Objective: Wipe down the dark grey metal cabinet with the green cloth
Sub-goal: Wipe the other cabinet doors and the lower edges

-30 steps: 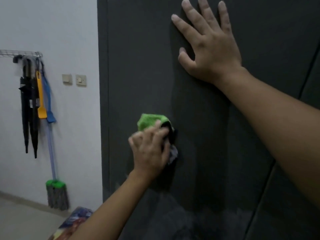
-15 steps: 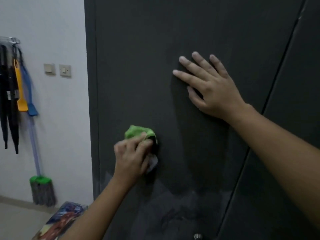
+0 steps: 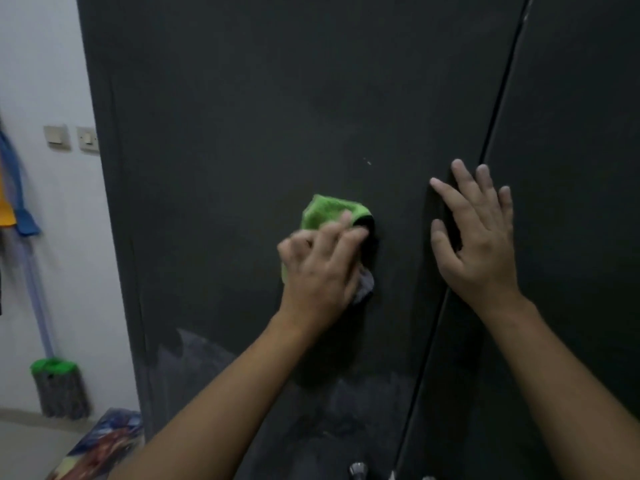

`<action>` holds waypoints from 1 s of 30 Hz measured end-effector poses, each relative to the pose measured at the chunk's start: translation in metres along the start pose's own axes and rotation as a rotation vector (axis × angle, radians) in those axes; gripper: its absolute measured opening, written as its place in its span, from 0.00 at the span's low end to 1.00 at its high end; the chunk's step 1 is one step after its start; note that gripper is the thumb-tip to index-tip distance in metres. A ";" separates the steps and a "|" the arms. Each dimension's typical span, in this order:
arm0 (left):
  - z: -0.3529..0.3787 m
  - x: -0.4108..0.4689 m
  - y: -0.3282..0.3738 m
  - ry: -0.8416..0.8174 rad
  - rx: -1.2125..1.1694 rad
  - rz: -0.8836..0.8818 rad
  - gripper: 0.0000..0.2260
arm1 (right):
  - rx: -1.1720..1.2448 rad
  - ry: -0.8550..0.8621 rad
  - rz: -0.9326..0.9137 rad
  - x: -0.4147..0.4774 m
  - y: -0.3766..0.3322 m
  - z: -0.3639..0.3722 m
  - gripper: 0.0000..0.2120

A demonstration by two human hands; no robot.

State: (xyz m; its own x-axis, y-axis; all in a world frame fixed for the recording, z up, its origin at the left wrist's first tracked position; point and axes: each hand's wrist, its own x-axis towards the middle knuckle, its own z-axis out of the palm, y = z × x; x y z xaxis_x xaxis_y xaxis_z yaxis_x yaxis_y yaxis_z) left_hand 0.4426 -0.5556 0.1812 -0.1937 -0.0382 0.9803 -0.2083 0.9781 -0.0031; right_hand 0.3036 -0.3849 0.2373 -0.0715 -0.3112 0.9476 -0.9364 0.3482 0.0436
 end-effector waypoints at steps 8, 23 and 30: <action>0.038 -0.139 0.042 -0.311 0.075 0.404 0.17 | -0.026 -0.070 -0.073 -0.071 0.015 0.010 0.27; -0.003 0.072 0.005 0.451 0.106 -0.331 0.11 | -0.141 -0.029 -0.013 -0.136 0.050 0.018 0.30; 0.023 0.040 0.065 0.225 0.076 -0.073 0.11 | -0.028 -0.014 -0.045 -0.144 0.052 0.017 0.30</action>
State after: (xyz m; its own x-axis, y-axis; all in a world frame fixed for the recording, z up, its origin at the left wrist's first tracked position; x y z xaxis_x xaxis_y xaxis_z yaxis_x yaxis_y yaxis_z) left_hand 0.3991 -0.4984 0.2156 0.0415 -0.0534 0.9977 -0.2874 0.9557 0.0631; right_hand 0.2594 -0.3370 0.0981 -0.0341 -0.3396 0.9399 -0.9290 0.3577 0.0955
